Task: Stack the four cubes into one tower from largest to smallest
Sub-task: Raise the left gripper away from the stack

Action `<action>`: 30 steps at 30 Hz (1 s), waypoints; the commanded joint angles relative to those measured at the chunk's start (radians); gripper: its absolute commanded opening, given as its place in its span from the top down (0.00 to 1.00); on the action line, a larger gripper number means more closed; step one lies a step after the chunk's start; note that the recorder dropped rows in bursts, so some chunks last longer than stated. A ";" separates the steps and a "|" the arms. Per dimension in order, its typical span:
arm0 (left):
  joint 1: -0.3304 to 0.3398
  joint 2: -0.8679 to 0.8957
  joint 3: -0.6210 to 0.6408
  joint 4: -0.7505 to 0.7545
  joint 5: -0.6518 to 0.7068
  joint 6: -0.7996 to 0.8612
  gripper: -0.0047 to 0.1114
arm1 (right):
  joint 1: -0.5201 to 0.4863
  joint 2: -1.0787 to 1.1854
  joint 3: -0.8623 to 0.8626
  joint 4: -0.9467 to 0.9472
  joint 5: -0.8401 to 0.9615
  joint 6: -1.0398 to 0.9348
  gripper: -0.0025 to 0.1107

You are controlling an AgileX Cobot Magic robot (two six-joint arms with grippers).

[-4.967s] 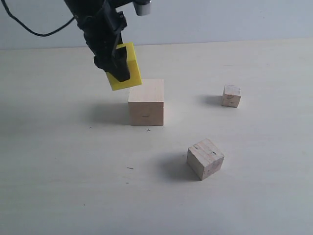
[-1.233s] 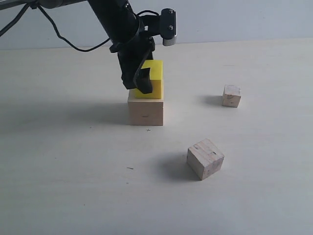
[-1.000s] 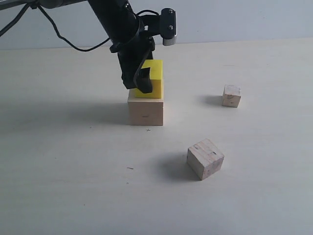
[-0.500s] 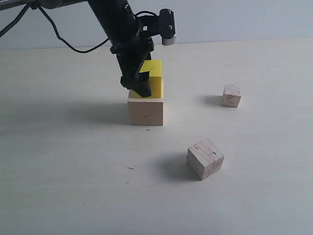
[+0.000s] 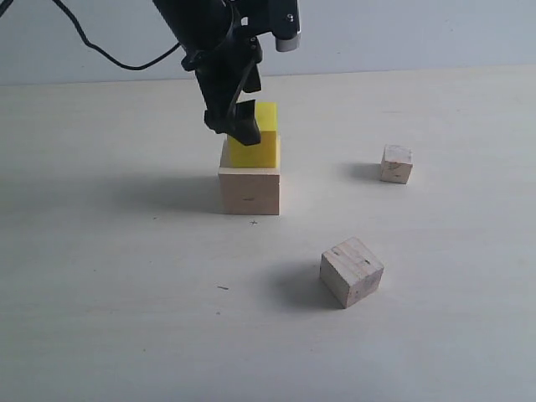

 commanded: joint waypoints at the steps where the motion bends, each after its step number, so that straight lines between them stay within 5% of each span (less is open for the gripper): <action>1: -0.001 -0.036 -0.003 -0.008 0.023 -0.011 0.26 | 0.002 -0.004 0.005 -0.004 -0.005 -0.008 0.98; 10: -0.001 -0.095 -0.003 -0.031 0.101 -0.026 0.31 | 0.002 -0.004 0.005 -0.004 -0.005 -0.008 0.98; 14: -0.001 -0.141 -0.003 -0.028 0.121 -0.029 0.54 | 0.002 -0.004 0.005 -0.004 -0.005 -0.008 0.98; 19: -0.001 -0.214 -0.003 -0.006 0.121 -0.029 0.96 | 0.002 -0.004 0.005 -0.004 -0.005 -0.008 0.98; 30: -0.001 -0.342 -0.003 0.130 0.121 -0.309 0.96 | 0.002 -0.004 0.005 -0.004 -0.005 -0.008 0.98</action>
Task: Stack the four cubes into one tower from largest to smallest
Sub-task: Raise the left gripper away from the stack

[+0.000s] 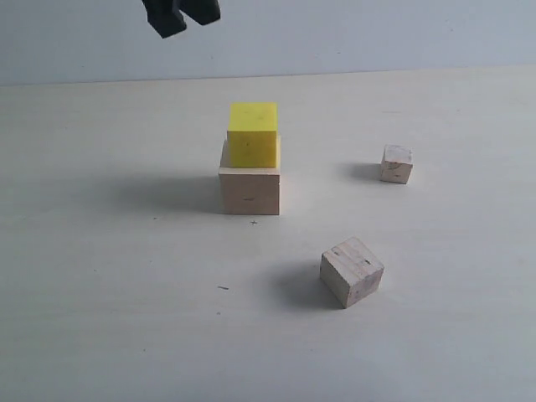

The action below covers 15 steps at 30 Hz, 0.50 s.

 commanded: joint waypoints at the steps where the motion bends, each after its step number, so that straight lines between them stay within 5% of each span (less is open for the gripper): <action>1: -0.001 -0.047 -0.003 0.026 0.002 -0.119 0.96 | 0.002 -0.004 0.005 -0.004 -0.005 -0.008 0.98; 11: -0.001 -0.304 0.045 0.064 -0.198 -0.473 0.96 | 0.002 -0.004 0.005 -0.004 -0.005 -0.008 0.98; 15: 0.001 -0.525 0.271 0.359 -0.333 -0.726 0.96 | 0.002 -0.004 0.005 -0.004 -0.005 -0.008 0.98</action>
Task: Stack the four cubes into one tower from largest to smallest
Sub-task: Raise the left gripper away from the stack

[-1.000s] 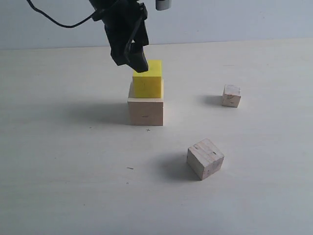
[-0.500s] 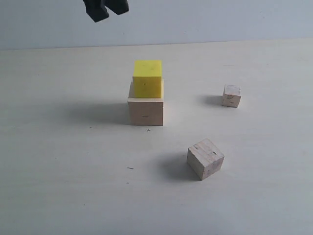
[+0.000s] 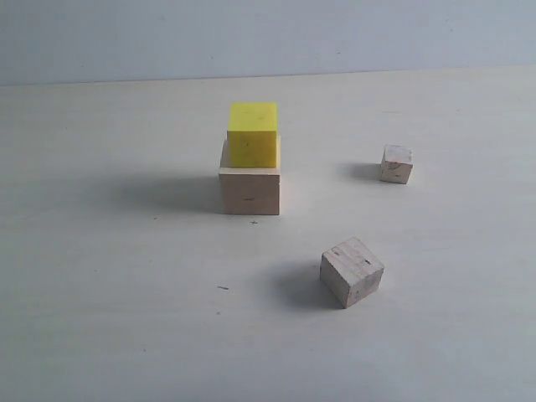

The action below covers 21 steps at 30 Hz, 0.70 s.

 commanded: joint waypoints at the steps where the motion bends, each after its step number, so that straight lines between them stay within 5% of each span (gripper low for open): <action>1: 0.001 -0.213 0.223 0.292 -0.123 -0.249 0.96 | 0.002 -0.004 0.005 -0.004 -0.005 -0.008 0.98; 5: 0.053 -0.434 0.443 0.356 -0.187 -0.291 0.96 | 0.002 -0.004 0.005 -0.004 -0.010 -0.007 0.98; 12: 0.229 -0.719 0.598 0.328 -0.182 -0.278 0.96 | 0.002 -0.004 0.005 -0.004 -0.086 -0.005 0.98; 16: 0.231 -0.806 0.647 0.254 -0.179 -0.283 0.96 | 0.002 -0.004 0.005 -0.004 -0.098 -0.005 0.98; 21: 0.231 -1.000 0.851 0.153 -0.317 -0.357 0.96 | 0.002 -0.004 0.005 -0.011 -0.127 -0.015 0.98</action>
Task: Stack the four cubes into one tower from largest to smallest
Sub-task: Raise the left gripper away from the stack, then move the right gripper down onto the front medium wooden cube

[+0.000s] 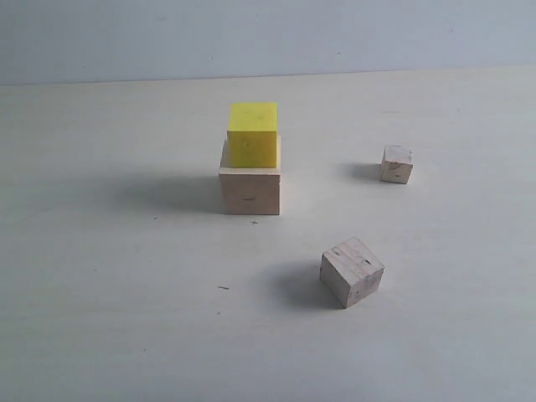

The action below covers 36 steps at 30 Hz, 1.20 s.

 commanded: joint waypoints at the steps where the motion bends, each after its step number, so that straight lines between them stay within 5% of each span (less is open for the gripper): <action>1: 0.005 -0.128 0.184 -0.101 -0.103 -0.050 0.96 | 0.002 -0.004 0.005 -0.003 -0.093 -0.008 0.98; 4: 0.005 -0.191 0.316 -0.151 -0.123 -0.050 0.96 | 0.002 -0.004 0.005 0.168 -0.277 0.103 0.98; 9: 0.005 -0.255 0.470 -0.158 -0.158 -0.051 0.96 | 0.002 -0.004 0.004 0.180 -0.570 0.083 0.98; 16: 0.005 -0.275 0.514 -0.181 -0.194 -0.052 0.96 | 0.002 0.098 -0.262 0.176 -0.258 0.075 0.98; 20: 0.005 -0.275 0.514 -0.201 -0.199 -0.052 0.96 | 0.011 0.290 -0.474 0.223 0.006 -0.133 0.98; 27: 0.005 -0.275 0.514 -0.240 -0.215 -0.052 0.96 | 0.161 0.598 -0.605 0.791 0.221 -0.858 0.98; 36: 0.005 -0.275 0.514 -0.310 -0.215 -0.052 0.96 | 0.211 0.995 -0.622 0.814 0.513 -0.744 0.98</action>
